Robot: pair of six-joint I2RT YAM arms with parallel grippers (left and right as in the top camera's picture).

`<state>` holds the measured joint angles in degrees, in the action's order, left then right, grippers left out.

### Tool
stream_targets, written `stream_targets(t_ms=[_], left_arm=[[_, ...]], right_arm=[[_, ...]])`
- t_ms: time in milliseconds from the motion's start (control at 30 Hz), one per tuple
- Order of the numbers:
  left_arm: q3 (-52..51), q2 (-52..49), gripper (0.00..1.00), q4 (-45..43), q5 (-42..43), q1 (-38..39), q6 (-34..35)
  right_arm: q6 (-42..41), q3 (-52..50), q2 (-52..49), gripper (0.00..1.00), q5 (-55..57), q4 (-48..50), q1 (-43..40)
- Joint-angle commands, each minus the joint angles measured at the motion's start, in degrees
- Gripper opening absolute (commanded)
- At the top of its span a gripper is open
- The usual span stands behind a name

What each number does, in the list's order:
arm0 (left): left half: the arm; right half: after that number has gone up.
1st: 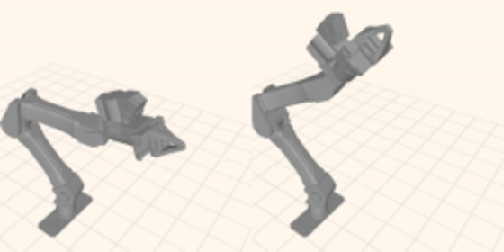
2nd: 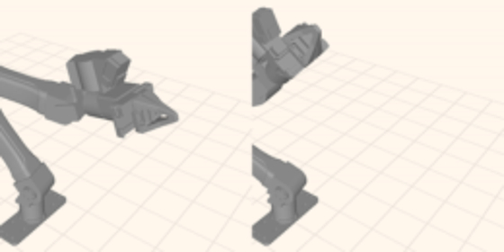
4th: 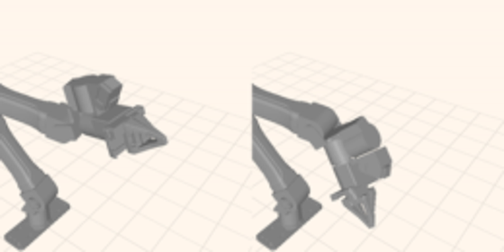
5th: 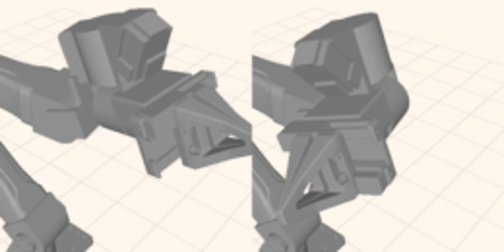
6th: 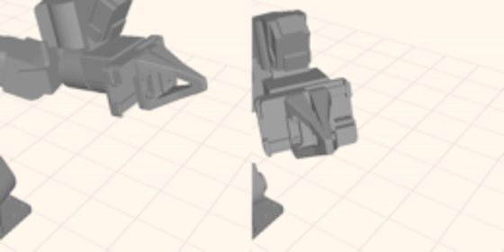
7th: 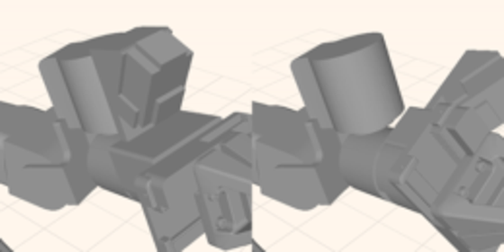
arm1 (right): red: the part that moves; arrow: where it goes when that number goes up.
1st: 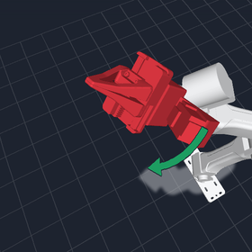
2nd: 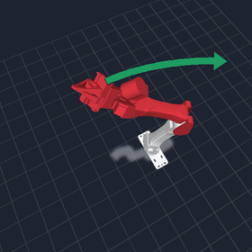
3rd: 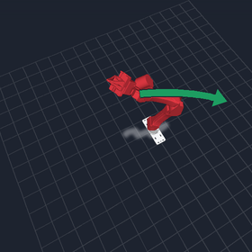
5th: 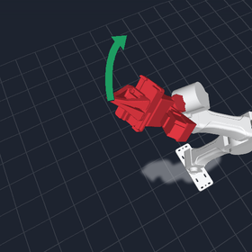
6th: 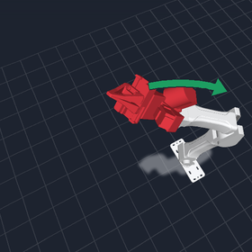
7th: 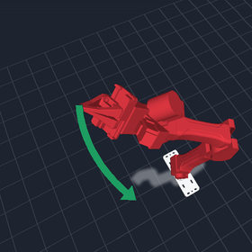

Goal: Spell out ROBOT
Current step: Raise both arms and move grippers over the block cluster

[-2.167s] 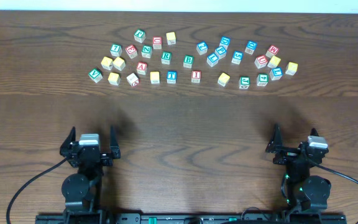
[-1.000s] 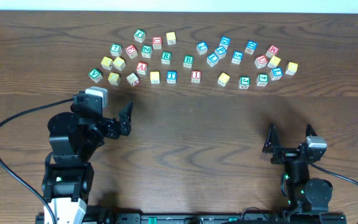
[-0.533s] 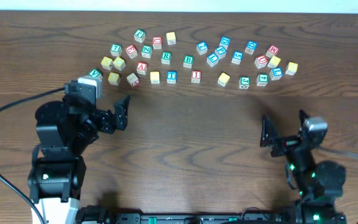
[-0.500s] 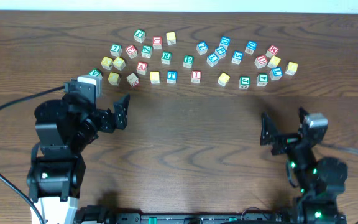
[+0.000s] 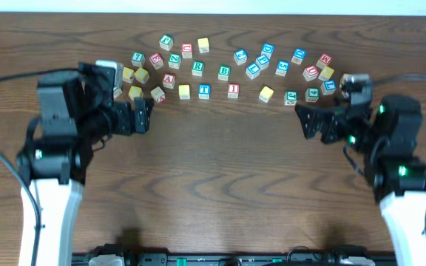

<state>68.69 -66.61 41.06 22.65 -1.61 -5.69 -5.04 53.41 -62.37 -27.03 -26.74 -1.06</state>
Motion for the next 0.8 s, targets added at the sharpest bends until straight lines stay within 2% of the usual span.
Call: stream_targets(t_ms=[0,267,767], left_arm=[[6.54,-5.03,0.97,3.96,0.90,-0.04,-2.69],[9.97,-10.64,0.97,7.10,0.92,-0.04,-2.84],[9.97,-10.64,0.97,8.41,0.94,-0.04,-2.56]], right_arm=[[2.36,8.04,-6.95,0.99,-2.10,-4.66,0.11],[6.01,19.37,-19.19,0.99,-2.05,-13.62,5.73],[5.92,19.30,-21.00,0.99,-2.08,-13.35,6.43]])
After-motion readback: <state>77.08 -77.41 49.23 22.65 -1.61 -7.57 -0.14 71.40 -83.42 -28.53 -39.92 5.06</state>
